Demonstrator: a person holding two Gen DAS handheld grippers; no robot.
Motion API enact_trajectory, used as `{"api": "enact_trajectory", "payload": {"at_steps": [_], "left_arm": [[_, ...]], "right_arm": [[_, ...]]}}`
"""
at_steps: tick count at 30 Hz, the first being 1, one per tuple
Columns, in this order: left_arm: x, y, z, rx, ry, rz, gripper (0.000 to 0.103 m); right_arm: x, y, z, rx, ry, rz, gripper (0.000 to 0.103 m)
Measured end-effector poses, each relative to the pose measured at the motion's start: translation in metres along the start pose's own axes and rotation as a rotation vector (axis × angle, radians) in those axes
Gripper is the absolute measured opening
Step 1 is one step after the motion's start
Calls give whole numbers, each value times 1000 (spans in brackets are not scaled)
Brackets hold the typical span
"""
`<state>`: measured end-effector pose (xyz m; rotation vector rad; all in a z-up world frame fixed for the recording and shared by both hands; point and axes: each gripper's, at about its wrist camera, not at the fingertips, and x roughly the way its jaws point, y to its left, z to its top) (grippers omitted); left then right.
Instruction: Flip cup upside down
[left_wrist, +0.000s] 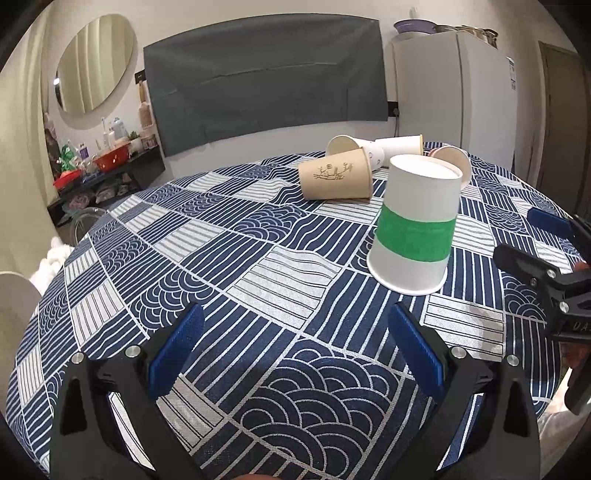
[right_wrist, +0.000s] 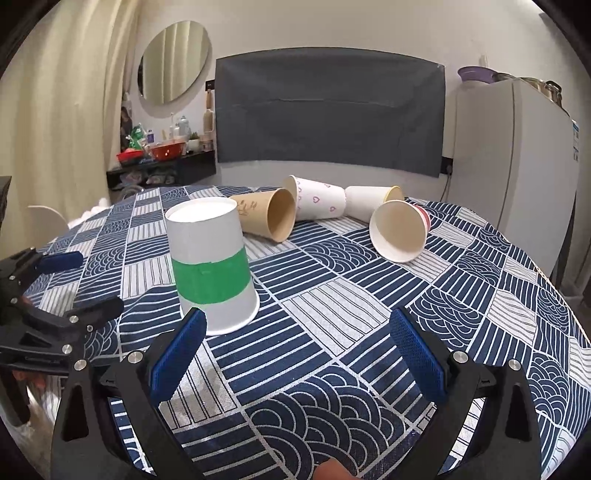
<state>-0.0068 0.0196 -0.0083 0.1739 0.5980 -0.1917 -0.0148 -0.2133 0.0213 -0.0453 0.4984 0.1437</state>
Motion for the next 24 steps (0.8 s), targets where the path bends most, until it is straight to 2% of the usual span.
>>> {"api": "enact_trajectory", "payload": {"at_steps": [11, 17, 23, 24], "left_arm": [[9, 14, 1, -89, 50, -74, 97], [12, 19, 0, -132, 68, -106, 97], [12, 18, 0, -124, 63, -78, 97], [11, 16, 0, -119, 58, -49, 97]], "right_arm": [[1, 2, 0, -4, 9, -2, 95], [5, 0, 1, 13, 47, 17, 95], [6, 0, 0, 10, 48, 18, 95], [6, 0, 0, 5, 47, 17, 95]]}}
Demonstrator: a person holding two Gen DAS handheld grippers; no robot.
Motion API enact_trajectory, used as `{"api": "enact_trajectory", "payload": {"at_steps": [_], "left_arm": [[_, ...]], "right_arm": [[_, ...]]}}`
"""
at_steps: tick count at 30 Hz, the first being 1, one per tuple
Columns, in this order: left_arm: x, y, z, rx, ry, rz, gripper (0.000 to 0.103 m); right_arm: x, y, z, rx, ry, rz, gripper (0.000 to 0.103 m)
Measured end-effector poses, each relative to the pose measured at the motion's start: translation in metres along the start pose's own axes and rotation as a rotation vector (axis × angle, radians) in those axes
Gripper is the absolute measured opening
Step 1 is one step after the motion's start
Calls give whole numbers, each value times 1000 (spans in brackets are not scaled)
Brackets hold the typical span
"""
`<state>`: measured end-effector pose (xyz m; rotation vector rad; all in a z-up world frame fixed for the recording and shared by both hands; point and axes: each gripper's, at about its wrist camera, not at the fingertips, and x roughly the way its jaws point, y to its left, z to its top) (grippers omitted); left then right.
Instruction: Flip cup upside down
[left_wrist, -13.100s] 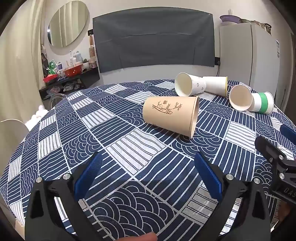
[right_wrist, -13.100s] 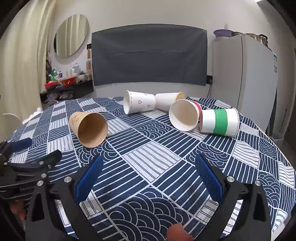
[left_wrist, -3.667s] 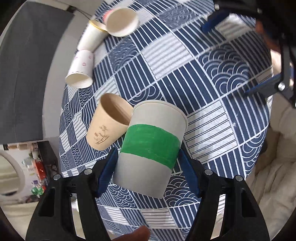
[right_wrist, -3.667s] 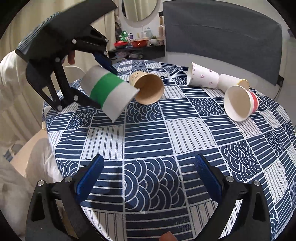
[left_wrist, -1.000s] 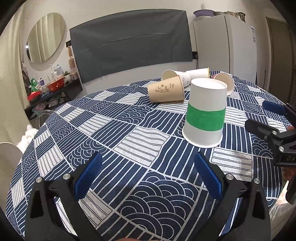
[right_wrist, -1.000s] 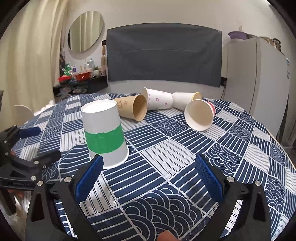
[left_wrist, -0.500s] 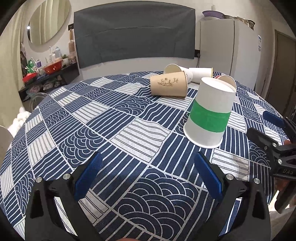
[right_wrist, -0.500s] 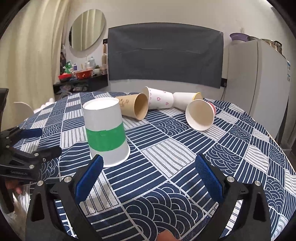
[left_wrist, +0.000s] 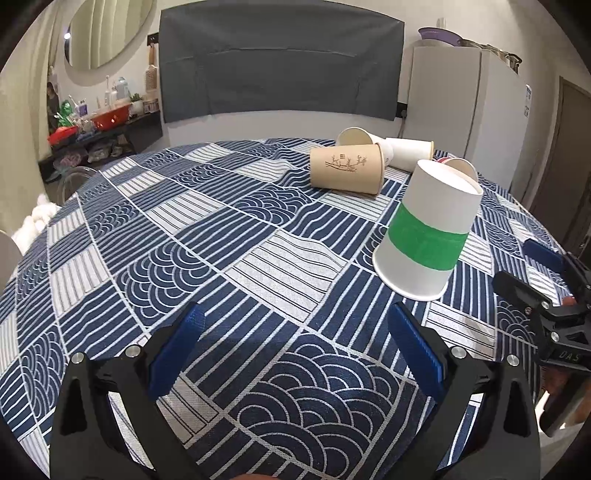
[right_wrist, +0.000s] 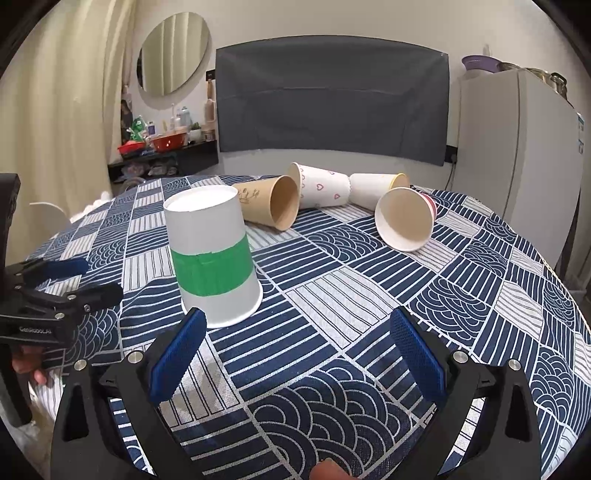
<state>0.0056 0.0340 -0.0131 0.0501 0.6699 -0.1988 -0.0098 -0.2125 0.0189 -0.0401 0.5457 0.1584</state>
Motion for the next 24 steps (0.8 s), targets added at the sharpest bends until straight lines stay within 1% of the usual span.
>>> {"api": "enact_trajectory", "payload": {"at_steps": [2, 5, 8, 11, 16, 24], "left_arm": [[-2, -4, -1, 20, -17, 46, 97], [-8, -10, -3, 65, -49, 49, 97], [-10, -15, -3, 87, -67, 77, 97], [-12, -15, -4, 94, -71, 52, 97], [-9, -9, -2, 52, -52, 21, 97], [-9, -10, -3, 52, -52, 25, 97]], "right_arm": [[0, 1, 0, -9, -5, -3, 95], [-1, 3, 0, -20, -9, -5, 95], [-2, 4, 0, -25, -12, -7, 95], [-3, 5, -1, -30, -15, -10, 95], [-3, 7, -1, -41, -19, -12, 95], [-4, 10, -1, -55, -23, -19, 95]]}}
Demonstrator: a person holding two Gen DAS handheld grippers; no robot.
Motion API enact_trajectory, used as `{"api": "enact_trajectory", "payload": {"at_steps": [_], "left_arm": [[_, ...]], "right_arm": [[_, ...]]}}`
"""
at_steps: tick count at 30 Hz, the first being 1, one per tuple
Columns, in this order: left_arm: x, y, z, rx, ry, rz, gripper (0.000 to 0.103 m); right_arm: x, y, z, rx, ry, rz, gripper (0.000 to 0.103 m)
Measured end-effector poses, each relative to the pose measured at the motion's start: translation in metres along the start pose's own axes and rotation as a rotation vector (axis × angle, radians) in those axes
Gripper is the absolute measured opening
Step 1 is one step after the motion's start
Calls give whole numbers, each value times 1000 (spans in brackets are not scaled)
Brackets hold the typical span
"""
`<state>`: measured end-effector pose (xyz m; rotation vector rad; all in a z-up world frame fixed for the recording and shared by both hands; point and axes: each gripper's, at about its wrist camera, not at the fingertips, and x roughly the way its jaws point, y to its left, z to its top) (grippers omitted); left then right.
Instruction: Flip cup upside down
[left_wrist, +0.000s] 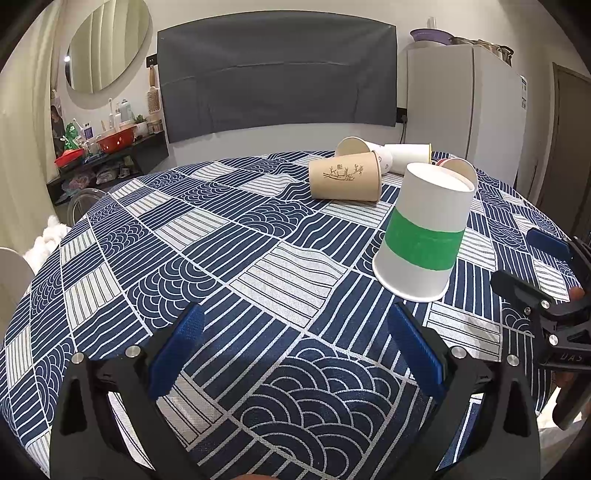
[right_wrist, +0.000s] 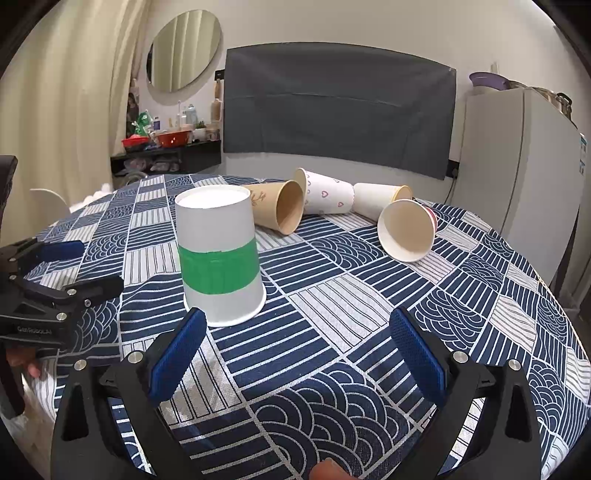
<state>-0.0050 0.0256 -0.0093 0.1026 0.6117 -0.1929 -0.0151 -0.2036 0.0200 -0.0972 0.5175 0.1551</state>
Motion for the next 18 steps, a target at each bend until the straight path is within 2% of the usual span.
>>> {"api": "enact_trajectory", "payload": {"at_steps": [10, 18], "left_arm": [[1, 3, 0, -18, 12, -29, 97], [0, 2, -1, -9, 0, -24, 97]], "right_arm": [[-1, 2, 0, -7, -4, -2, 95], [-1, 3, 1, -18, -6, -11, 95]]}}
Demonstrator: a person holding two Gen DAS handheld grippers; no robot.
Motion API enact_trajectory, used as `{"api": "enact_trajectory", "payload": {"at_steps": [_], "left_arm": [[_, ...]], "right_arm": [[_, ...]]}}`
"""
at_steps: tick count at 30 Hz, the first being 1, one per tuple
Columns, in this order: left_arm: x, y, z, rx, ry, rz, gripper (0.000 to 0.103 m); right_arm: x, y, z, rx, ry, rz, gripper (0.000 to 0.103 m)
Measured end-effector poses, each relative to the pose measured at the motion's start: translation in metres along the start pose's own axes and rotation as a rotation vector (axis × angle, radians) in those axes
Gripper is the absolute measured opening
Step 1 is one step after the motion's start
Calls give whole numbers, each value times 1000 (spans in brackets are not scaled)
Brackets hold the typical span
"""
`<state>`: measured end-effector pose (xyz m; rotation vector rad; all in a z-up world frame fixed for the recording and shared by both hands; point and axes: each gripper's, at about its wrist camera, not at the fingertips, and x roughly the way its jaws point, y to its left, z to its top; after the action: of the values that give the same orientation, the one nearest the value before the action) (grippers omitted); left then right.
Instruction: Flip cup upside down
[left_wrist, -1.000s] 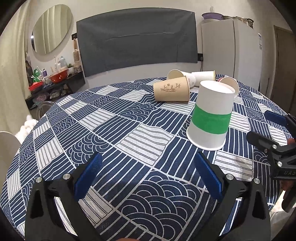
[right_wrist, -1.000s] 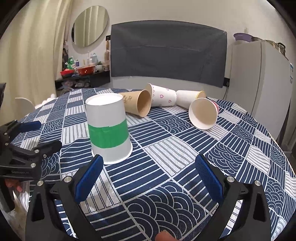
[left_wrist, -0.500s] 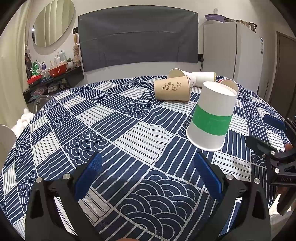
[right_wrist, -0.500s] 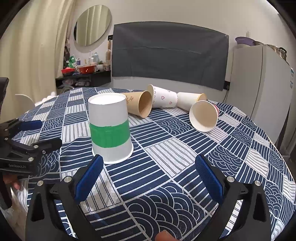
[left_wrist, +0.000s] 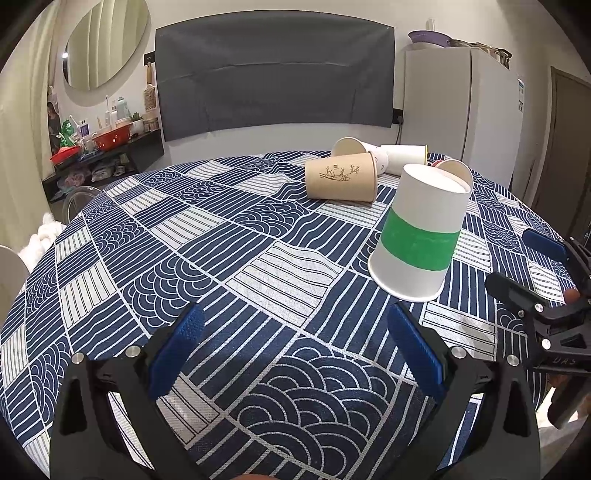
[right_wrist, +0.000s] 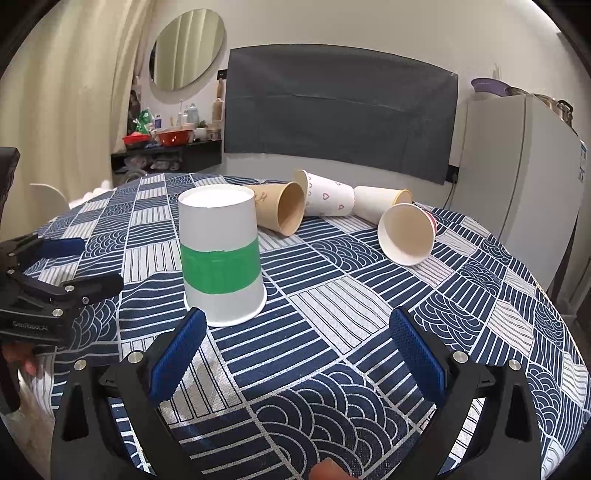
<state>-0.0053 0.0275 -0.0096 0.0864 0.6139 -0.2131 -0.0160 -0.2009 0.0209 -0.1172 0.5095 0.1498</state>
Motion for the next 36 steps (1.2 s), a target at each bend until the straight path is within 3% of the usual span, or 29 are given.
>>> {"api": "enact_trajectory", "payload": {"at_steps": [36], "left_arm": [[-5, -4, -1, 33, -31, 5, 97]], "right_arm": [[-3, 9, -2, -63, -25, -35, 95]]}}
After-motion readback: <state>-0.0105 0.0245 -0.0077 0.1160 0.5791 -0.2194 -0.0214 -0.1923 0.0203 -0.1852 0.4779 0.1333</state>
